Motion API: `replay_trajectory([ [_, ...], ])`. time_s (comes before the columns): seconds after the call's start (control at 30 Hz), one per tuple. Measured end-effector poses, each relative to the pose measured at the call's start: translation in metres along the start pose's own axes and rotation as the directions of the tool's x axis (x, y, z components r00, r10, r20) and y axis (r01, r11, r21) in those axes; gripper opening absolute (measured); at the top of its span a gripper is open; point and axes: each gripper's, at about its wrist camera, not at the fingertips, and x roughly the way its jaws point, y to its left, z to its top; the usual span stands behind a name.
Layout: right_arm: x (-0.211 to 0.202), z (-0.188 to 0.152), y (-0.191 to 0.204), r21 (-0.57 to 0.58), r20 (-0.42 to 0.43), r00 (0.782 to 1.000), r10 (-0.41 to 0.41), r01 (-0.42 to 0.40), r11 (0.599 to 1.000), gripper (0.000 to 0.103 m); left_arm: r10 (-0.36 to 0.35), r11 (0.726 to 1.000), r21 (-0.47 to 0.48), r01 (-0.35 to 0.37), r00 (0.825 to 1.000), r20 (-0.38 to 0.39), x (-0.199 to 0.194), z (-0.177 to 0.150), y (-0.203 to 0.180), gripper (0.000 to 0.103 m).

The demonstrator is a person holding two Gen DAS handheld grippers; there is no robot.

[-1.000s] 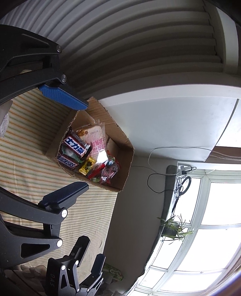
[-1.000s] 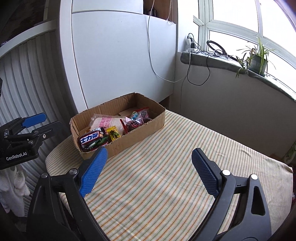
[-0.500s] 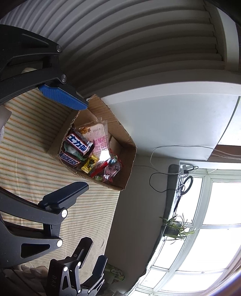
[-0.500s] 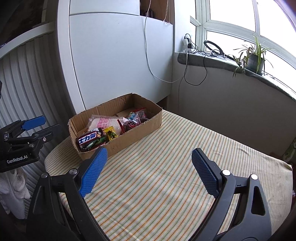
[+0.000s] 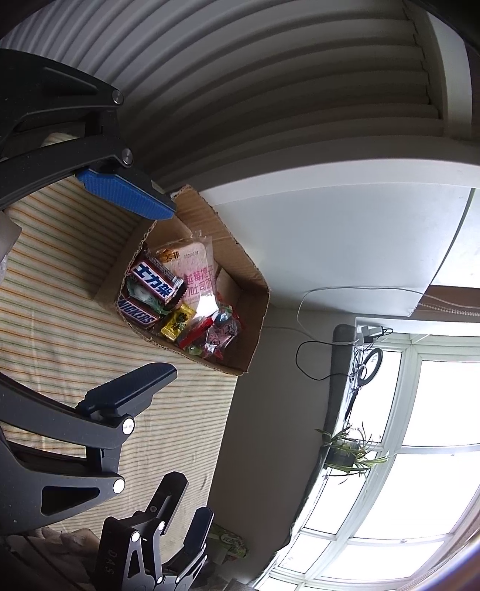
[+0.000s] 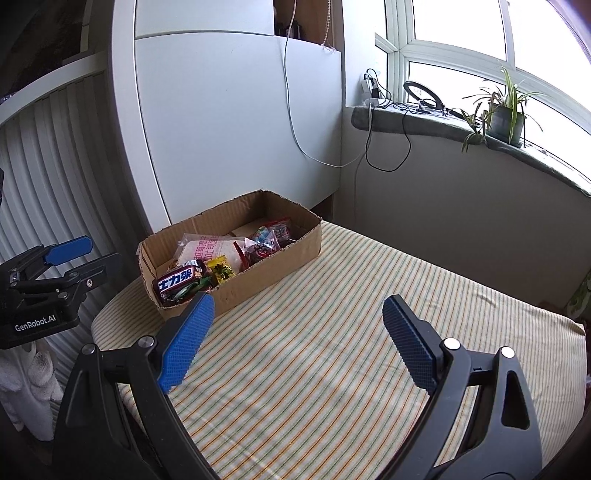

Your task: Organize snacks

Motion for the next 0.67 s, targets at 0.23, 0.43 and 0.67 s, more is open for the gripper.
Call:
replay_trajectory([
  [0.23,0.0002,-0.0005,0.0032,0.000,0.000,1.000,-0.001,0.001,1.000,0.095,-0.003,1.000,0.001,0.003,1.000,0.005,-0.0013,0.0001,-0.0011,0.080],
  [0.43,-0.0006,-0.0014,0.0033,0.005,0.000,1.000,-0.002,0.002,1.000,0.095,-0.004,1.000,0.009,0.004,1.000,0.007,-0.0026,-0.0012,-0.0045,0.080],
  [0.67,-0.0003,-0.0046,0.0031,0.010,-0.006,1.000,-0.003,0.003,1.000,0.095,-0.007,1.000,0.015,0.007,1.000,0.002,-0.0023,-0.0025,-0.0081,0.080],
])
